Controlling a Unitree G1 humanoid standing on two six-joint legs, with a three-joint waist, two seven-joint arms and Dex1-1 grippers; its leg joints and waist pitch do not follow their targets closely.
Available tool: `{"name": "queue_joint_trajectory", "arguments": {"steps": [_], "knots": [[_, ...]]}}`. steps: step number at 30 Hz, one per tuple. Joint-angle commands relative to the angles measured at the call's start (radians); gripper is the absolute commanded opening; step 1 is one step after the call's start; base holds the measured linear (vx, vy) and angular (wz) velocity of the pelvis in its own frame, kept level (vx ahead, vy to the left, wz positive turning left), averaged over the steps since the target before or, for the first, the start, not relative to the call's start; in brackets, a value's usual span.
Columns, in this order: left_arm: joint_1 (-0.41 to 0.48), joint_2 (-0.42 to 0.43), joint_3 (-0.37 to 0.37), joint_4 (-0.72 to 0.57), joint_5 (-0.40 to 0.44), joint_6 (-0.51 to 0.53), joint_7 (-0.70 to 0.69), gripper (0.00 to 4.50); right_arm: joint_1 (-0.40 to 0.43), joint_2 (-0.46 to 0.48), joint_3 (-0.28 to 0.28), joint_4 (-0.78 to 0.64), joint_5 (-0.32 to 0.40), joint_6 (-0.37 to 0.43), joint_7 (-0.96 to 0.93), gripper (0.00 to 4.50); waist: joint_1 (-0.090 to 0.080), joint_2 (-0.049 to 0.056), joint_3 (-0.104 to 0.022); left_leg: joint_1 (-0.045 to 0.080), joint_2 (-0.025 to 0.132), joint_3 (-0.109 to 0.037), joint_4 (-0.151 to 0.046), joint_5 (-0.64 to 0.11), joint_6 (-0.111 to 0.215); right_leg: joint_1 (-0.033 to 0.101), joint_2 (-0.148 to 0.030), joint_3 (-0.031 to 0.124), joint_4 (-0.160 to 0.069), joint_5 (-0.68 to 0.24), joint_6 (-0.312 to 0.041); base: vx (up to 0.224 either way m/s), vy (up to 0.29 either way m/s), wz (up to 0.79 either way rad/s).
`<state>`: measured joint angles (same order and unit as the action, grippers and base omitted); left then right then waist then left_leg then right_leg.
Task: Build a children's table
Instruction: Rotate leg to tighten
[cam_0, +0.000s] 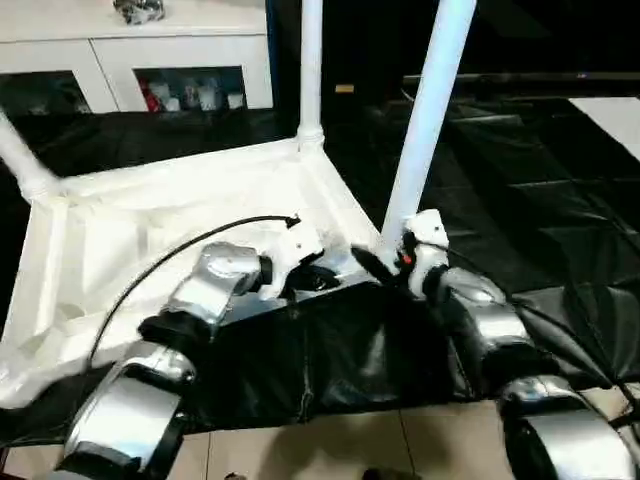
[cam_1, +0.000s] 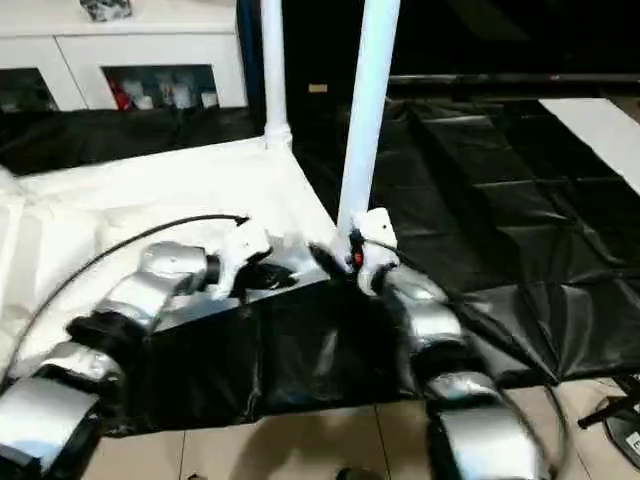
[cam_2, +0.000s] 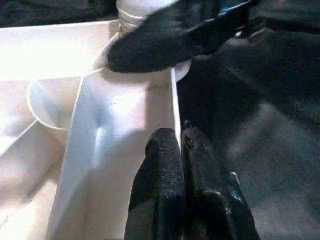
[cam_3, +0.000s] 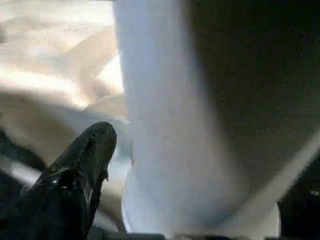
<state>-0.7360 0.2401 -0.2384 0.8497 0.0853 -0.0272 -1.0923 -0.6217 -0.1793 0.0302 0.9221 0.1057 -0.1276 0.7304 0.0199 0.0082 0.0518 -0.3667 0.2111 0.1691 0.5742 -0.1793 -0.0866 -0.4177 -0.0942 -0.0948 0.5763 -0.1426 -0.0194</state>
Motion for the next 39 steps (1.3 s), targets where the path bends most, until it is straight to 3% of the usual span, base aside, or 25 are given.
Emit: {"name": "queue_joint_trajectory", "arguments": {"steps": [1,6,7,11,12,15,18,24,29,31,33,34,37,39], "knots": [[-0.001,0.001,-0.029,-0.029,-0.011,-0.043,-0.078,0.0,0.024,-0.005,0.053,-0.029,-0.009,0.007,0.12,4.09,0.012,0.004,-0.077,-0.001,0.016,0.012,-0.052,-0.167,0.127,0.071,-0.04,0.039,-0.046,-0.14,-0.273,0.0,0.0,0.0],[-0.008,0.048,-0.035,-0.016,-0.025,-0.063,-0.19,0.0,0.096,-0.106,0.125,-0.183,0.054,0.061,0.433,4.09,0.03,0.003,-0.07,0.007,0.021,0.015,-0.056,-0.224,0.119,0.068,-0.039,0.04,-0.054,-0.206,-0.263,0.0,0.0,0.0],[-0.008,0.056,-0.036,-0.019,-0.031,-0.061,-0.216,0.0,0.104,-0.122,0.137,-0.207,0.062,0.077,0.476,3.84,0.033,0.003,-0.071,0.006,0.021,0.013,-0.056,-0.227,0.112,0.07,-0.04,0.04,-0.053,-0.214,-0.261,0.0,0.0,0.0],[-0.007,0.074,-0.045,-0.023,-0.039,-0.063,-0.276,0.0,0.114,-0.151,0.162,-0.243,0.068,0.105,0.554,3.7,0.043,0.004,-0.069,0.012,0.022,0.013,-0.059,-0.25,0.086,0.064,-0.042,0.041,-0.057,-0.251,-0.254,0.0,0.0,0.0],[-0.007,0.083,-0.049,-0.023,-0.041,-0.067,-0.302,0.0,0.116,-0.162,0.178,-0.253,0.059,0.105,0.582,3.42,0.044,0.006,-0.068,0.012,0.022,0.014,-0.059,-0.262,0.08,0.063,-0.042,0.041,-0.058,-0.265,-0.25,0.0,0.0,0.0],[-0.011,0.094,-0.053,-0.015,-0.039,-0.077,-0.324,0.0,0.115,-0.169,0.193,-0.25,0.036,0.091,0.61,3.24,0.045,0.006,-0.07,0.011,0.023,0.012,-0.06,-0.265,0.068,0.064,-0.043,0.041,-0.057,-0.267,-0.243,0.0,0.0,0.0],[-0.018,0.098,-0.053,-0.002,-0.033,-0.085,-0.323,0.0,0.113,-0.165,0.193,-0.244,0.036,0.094,0.621,2.91,0.045,0.003,-0.07,0.009,0.022,0.012,-0.059,-0.256,0.064,0.065,-0.043,0.041,-0.056,-0.261,-0.243,0.0,0.0,0.0],[-0.015,0.098,-0.049,0.001,-0.035,-0.082,-0.335,0.0,0.14,-0.169,0.197,-0.291,0.058,0.135,0.633,2.75,0.048,0.001,-0.073,0.008,0.022,0.012,-0.056,-0.223,0.076,0.066,-0.043,0.04,-0.052,-0.227,-0.249,0.0,0.0,0.0],[-0.018,0.062,-0.035,0.01,-0.017,-0.048,-0.209,0.0,0.145,-0.105,0.147,-0.252,0.02,0.147,0.391,2.73,0.048,-0.001,-0.068,0.009,0.02,0.011,-0.06,-0.243,0.056,0.063,-0.044,0.039,-0.058,-0.293,-0.227,0.0,0.0,0.0],[-0.025,0.034,-0.025,0.015,-0.009,-0.02,-0.13,0.0,0.124,-0.068,0.112,-0.192,-0.005,0.128,0.241,2.72,0.035,-0.001,-0.058,0.016,0.014,0.008,-0.063,-0.322,0.027,0.057,-0.048,0.035,-0.079,-0.467,-0.175,0.0,0.0,0.0],[-0.029,-0.003,-0.015,0.013,0.0,0.009,-0.04,0.0,0.098,-0.025,0.072,-0.131,-0.017,0.124,0.075,2.72,0.022,0.002,-0.053,0.024,0.011,0.002,-0.064,-0.365,0.006,0.051,-0.048,0.031,-0.089,-0.559,-0.143,0.0,0.0,0.0],[-0.031,-0.028,-0.013,0.013,0.005,0.022,0.006,0.0,0.083,-0.002,0.055,-0.097,-0.024,0.122,-0.019,2.72,0.013,-0.003,-0.053,0.027,0.008,-0.001,-0.062,-0.384,0.0,0.049,-0.048,0.026,-0.098,-0.609,-0.115,0.0,0.0,0.0],[-0.035,-0.095,-0.01,0.019,0.011,0.055,0.094,0.0,0.05,0.053,0.021,-0.031,-0.033,0.124,-0.216,2.72,-0.004,-0.001,-0.055,0.025,0.005,-0.007,-0.061,-0.399,0.008,0.048,-0.046,0.021,-0.106,-0.624,-0.094,0.0,0.0,0.0],[-0.037,-0.125,-0.014,0.018,0.014,0.069,0.123,0.0,0.034,0.082,0.003,-0.008,-0.034,0.131,-0.314,2.72,-0.01,0.0,-0.058,0.025,0.004,-0.006,-0.062,-0.404,0.017,0.047,-0.044,0.022,-0.106,-0.593,-0.103,0.0,0.0,0.0]]}}
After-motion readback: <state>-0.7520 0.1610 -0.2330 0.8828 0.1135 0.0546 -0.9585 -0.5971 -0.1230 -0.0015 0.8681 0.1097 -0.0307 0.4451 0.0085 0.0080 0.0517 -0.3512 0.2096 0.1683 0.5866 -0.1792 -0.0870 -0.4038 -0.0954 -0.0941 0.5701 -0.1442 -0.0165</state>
